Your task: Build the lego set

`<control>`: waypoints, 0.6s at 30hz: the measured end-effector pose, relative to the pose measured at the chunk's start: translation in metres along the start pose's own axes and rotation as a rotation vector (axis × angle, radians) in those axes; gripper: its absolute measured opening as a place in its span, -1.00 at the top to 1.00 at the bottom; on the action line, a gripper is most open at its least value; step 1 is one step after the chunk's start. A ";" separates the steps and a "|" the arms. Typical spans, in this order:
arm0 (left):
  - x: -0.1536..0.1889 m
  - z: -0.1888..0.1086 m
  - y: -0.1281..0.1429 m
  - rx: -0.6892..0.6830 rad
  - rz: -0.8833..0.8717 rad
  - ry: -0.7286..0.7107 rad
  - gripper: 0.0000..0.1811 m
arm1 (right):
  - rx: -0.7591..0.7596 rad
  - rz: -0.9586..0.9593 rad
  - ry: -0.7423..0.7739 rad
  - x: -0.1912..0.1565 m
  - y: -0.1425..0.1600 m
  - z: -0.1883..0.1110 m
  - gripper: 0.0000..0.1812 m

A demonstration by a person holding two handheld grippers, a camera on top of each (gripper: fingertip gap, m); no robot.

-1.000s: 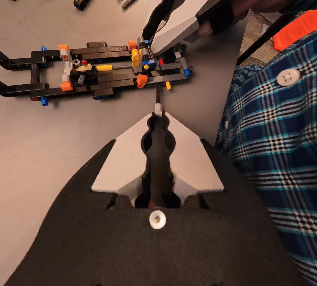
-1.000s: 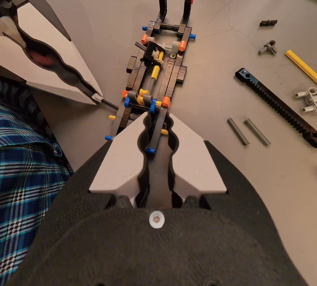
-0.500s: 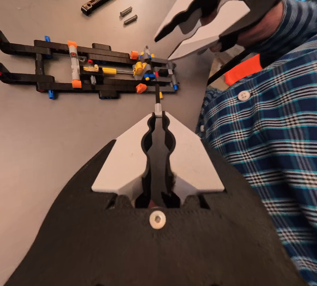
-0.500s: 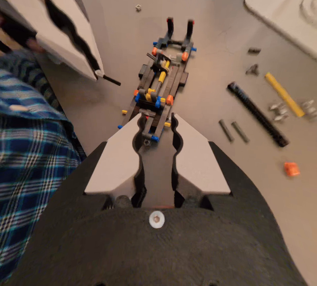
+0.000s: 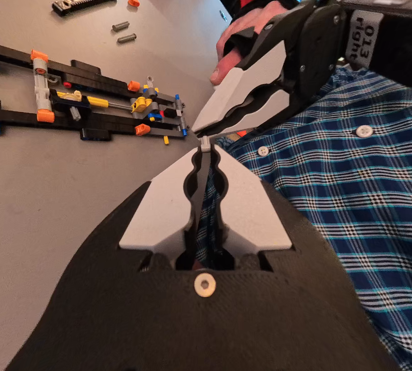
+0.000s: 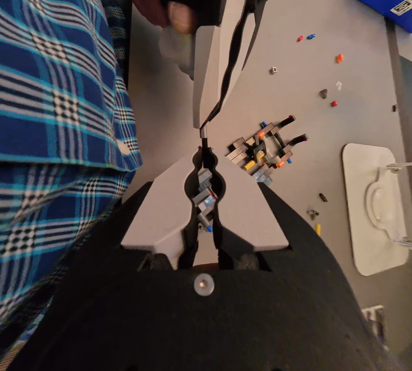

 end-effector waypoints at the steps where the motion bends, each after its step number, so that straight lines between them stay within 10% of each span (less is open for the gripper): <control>1: 0.002 0.000 0.000 0.004 0.013 0.003 0.93 | 0.008 0.035 -0.030 0.000 0.000 -0.001 0.99; 8: 0.006 -0.008 -0.005 -0.022 0.460 -0.298 0.61 | 0.041 0.279 -0.254 0.006 -0.001 -0.006 0.99; 18: 0.020 0.004 -0.003 -0.145 0.803 -0.420 0.93 | -0.009 0.276 -0.364 0.008 -0.001 0.000 0.98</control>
Point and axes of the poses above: each gripper's, where its closed fingertips meet, z out along the fingers, y out of its underside, x = y × z across the jaws, the point moved 5 cm from there along -z, back along the fingers, and after that the axes turned 9 degrees about z, right-handed, at the moved point
